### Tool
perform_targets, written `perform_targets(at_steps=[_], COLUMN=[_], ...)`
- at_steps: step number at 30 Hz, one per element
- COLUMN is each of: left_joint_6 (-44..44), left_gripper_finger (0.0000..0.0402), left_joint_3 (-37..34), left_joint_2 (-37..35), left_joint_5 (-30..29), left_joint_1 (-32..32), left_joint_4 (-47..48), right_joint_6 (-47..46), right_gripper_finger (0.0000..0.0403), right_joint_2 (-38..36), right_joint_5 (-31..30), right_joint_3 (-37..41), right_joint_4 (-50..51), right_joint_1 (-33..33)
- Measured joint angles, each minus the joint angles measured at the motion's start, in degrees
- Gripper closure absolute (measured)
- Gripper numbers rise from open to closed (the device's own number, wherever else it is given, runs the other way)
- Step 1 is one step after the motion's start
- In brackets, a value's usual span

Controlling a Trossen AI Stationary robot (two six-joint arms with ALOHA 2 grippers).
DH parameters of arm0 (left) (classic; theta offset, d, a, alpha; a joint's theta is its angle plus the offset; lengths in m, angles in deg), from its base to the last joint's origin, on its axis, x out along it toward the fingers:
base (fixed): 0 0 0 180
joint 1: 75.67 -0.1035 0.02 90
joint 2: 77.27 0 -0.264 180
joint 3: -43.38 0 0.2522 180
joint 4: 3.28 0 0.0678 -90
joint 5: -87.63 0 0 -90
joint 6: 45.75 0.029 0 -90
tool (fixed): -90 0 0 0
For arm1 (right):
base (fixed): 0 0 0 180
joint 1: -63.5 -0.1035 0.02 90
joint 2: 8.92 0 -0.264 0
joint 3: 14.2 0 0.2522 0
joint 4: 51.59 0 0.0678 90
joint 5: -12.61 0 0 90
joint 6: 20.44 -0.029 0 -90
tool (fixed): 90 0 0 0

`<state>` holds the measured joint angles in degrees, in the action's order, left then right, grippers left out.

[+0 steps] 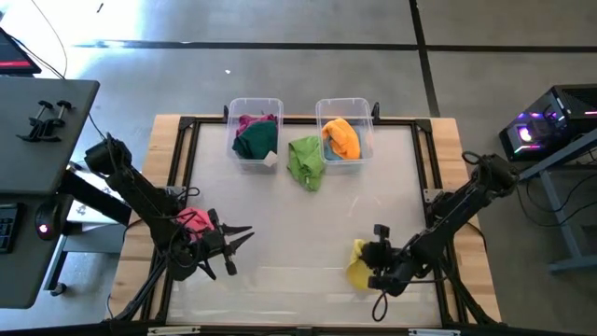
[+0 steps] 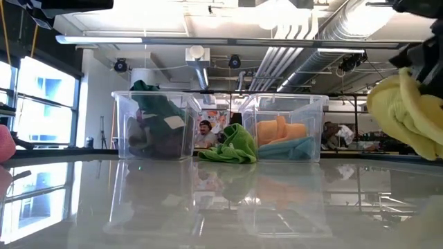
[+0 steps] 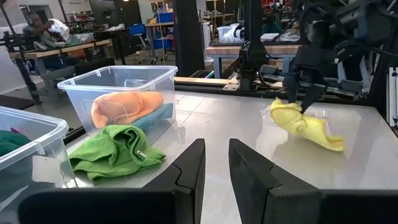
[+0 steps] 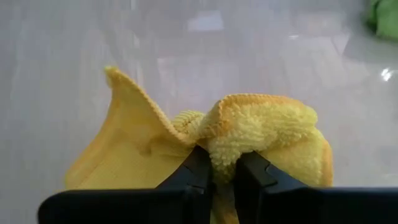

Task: Sort towels by color in basket
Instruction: Put the yellow microfiber cloth into the right transparent bin

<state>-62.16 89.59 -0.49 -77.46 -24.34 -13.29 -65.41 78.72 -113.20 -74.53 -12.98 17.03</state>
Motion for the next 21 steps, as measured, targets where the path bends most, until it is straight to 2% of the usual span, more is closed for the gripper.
perform_targets(at_steps=[4,6,8,12,16,21], left_joint_6=[0.00,0.00,-0.02,0.02,0.02,-0.02], left_gripper_finger=[0.0344,0.0344,0.0344,0.0344,0.0344,0.0344], left_joint_3=[0.00,0.00,0.00,0.00,0.00,0.00], left_joint_2=[0.00,0.01,0.37,1.33,2.35,3.38], left_joint_5=[0.14,0.56,0.78,0.94,1.06,1.16], left_joint_1=[0.00,0.00,0.00,0.00,0.00,0.00], left_joint_4=[0.28,0.56,0.36,0.30,0.31,-0.02], right_joint_6=[4.68,8.56,15.51,27.12,36.09,48.84], right_gripper_finger=[0.0373,0.0371,0.0370,0.0371,0.0371,0.0371], right_joint_2=[0.00,0.00,-0.02,-0.17,-0.99,-8.45], right_joint_5=[-7.62,-13.19,-15.20,-7.50,0.04,7.63], right_joint_3=[0.00,-0.01,-0.08,-0.20,-0.15,-0.13], right_joint_4=[-4.28,-10.24,-17.22,-21.31,-22.47,-28.43], right_joint_1=[0.26,1.35,2.86,8.27,17.68,28.67])
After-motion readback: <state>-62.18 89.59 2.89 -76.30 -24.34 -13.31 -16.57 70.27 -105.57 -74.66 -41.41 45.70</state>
